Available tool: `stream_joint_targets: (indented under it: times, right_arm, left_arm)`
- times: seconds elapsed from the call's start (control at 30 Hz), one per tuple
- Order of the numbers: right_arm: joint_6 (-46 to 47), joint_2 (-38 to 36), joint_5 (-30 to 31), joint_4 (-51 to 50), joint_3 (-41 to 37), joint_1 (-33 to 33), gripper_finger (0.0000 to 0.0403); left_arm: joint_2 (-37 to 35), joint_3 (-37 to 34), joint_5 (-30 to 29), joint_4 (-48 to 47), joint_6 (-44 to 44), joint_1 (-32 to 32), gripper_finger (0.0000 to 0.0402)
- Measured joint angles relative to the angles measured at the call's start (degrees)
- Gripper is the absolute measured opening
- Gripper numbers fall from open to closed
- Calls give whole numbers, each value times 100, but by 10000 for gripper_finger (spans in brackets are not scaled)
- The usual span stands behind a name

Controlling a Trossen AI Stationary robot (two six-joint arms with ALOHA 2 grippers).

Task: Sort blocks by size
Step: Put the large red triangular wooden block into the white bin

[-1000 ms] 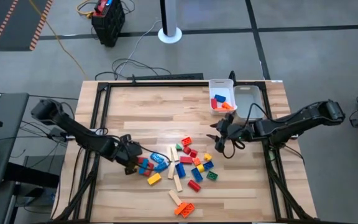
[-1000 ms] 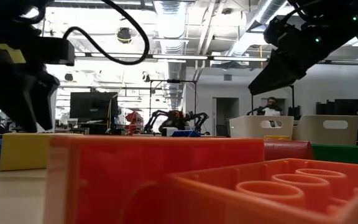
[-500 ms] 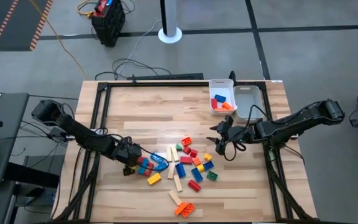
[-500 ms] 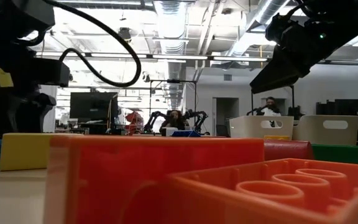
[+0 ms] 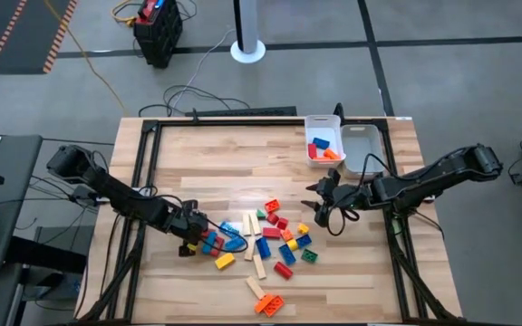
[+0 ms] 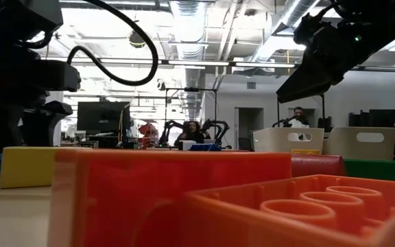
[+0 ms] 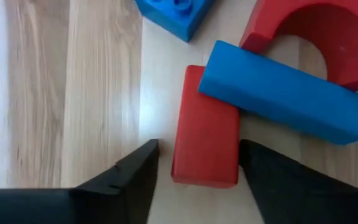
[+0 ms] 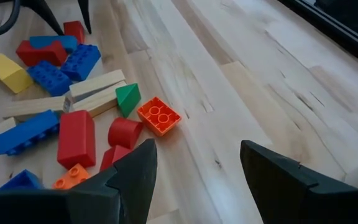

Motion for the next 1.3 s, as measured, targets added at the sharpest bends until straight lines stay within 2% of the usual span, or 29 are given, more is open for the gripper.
stream_joint_targets:
  times: [0.13, 0.17, 0.3, 0.47, 0.57, 0.63, 0.93, 1.13, 1.3]
  right_arm:
    - [59, 0, 0, -1, 0, 0, 259]
    - [83, 2, 0, -1, 0, 5, 259]
    - [90, 2, 0, -1, 0, 37, 259]
    - [92, 2, 26, -3, 0, 33, 259]
    - [144, 0, 24, -1, 0, 35, 259]
    - [220, 2, 26, -3, 0, 33, 259]
    - [449, 2, 65, -345, 0, 31, 259]
    - [825, -189, 613, -1218, 290, 31, 259]
    - [1331, -701, 1248, -2319, 605, 26, 259]
  left_arm:
    - [0, 0, -6, 16, -58, 78, 129]
    - [0, 0, -15, 13, -71, 102, 122]
    - [-164, 0, -134, -277, -53, 265, 123]
    - [-689, 142, -743, -765, 166, 628, 123]
    - [-961, 142, -905, -644, 478, 1028, 123]
    - [-1006, 144, -867, -202, 786, 1356, 123]
    - [-588, 146, 479, 1719, 1929, 2836, 123]
    - [222, 163, 860, 3319, 2249, 3386, 123]
    - [1123, 873, 1265, 3560, 2558, 3745, 123]
